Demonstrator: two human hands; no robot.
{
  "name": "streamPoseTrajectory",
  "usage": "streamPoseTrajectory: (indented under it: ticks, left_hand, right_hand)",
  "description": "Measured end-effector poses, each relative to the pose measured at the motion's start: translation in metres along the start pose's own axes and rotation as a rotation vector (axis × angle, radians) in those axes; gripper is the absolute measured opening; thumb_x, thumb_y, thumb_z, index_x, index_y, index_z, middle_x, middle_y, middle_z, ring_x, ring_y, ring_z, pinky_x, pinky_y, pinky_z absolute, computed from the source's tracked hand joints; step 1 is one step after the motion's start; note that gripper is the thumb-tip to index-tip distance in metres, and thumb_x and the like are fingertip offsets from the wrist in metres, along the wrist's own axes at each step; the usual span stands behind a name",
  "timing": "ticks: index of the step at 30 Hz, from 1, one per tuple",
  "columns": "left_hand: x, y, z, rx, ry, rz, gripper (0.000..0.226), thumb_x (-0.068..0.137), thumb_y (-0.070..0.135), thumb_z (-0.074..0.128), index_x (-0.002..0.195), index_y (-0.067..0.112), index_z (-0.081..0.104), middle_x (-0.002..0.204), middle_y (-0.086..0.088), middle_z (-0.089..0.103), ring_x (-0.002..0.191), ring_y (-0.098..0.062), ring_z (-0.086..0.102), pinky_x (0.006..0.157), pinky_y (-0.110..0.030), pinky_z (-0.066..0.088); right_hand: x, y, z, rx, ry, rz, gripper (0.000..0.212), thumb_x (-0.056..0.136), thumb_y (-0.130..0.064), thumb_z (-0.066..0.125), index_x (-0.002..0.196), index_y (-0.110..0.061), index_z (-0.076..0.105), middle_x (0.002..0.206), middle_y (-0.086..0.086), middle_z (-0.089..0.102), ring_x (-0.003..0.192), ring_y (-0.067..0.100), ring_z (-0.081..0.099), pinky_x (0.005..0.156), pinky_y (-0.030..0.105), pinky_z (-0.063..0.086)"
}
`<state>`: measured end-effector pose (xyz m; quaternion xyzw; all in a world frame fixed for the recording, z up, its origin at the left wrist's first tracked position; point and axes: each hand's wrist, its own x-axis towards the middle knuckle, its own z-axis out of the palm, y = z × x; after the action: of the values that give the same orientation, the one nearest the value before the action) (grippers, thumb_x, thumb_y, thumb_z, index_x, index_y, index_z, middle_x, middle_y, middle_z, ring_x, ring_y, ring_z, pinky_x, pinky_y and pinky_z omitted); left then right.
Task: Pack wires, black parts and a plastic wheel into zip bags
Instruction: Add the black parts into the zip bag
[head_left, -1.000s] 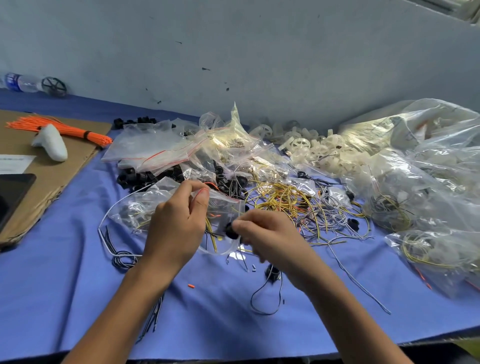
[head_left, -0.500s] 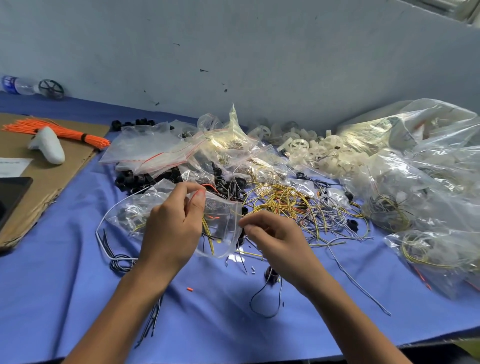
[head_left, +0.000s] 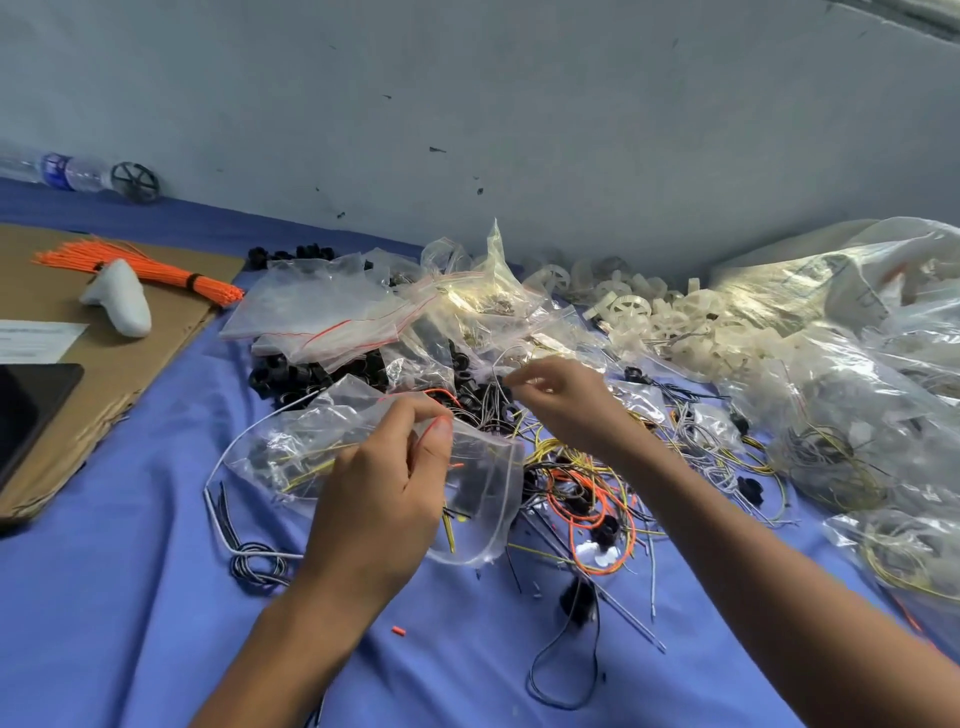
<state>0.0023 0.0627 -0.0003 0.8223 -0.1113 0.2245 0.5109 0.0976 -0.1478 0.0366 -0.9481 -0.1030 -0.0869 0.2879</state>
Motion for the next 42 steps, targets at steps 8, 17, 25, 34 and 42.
streamPoseTrajectory:
  ticks: [8,17,25,34,42]
  left_hand:
    - [-0.001,-0.003,-0.003,-0.023,0.004,-0.007,0.018,0.096,0.045,0.044,0.100,0.034,0.058,0.061,0.019,0.054,0.054,-0.009,0.046,0.053,-0.032,0.035]
    - [0.001,-0.002,-0.004,-0.027,0.004,-0.023,0.022,0.097,0.047,0.042,0.101,0.033,0.059,0.059,0.018,0.054,0.054,-0.009,0.047,0.054,-0.030,0.034]
    - [0.000,-0.003,-0.004,-0.009,-0.001,-0.028,0.013,0.100,0.037,0.049,0.102,0.032,0.060,0.058,0.013,0.055,0.054,-0.012,0.049,0.056,-0.036,0.043]
    - [0.000,-0.003,0.000,0.016,-0.003,-0.011,0.012,0.100,0.038,0.048,0.101,0.032,0.059,0.059,0.014,0.057,0.053,-0.010,0.051,0.053,-0.034,0.042]
    - [0.002,-0.005,-0.002,0.007,0.010,-0.011,0.013,0.100,0.040,0.047,0.101,0.034,0.059,0.059,0.008,0.058,0.055,-0.012,0.053,0.053,-0.037,0.044]
  right_hand:
    - [0.053,-0.027,0.057,-0.288,-0.252,-0.199,0.031,0.097,-0.009,0.044,0.099,0.001,0.073,0.121,0.011,0.065,0.111,0.029,0.059,0.092,0.040,0.047]
    - [0.059,-0.025,0.065,-0.395,-0.259,-0.206,0.032,0.100,-0.007,0.037,0.093,0.007,0.065,0.115,0.015,0.062,0.104,0.032,0.056,0.093,0.044,0.042]
    - [0.022,-0.007,0.014,-0.233,-0.067,-0.142,0.043,0.102,-0.022,0.045,0.143,-0.011,0.045,0.153,0.005,0.033,0.139,0.022,0.034,0.116,0.039,0.027]
    - [-0.020,0.022,-0.012,-0.195,-0.311,-0.037,0.028,0.098,-0.034,0.055,0.105,-0.015,0.075,0.098,0.002,0.073,0.079,0.002,0.064,0.071,0.030,0.052]
    - [0.004,0.021,-0.002,-0.113,-0.109,0.015,0.023,0.097,-0.025,0.056,0.107,-0.011,0.072,0.098,0.002,0.071,0.078,0.010,0.061,0.065,0.023,0.044]
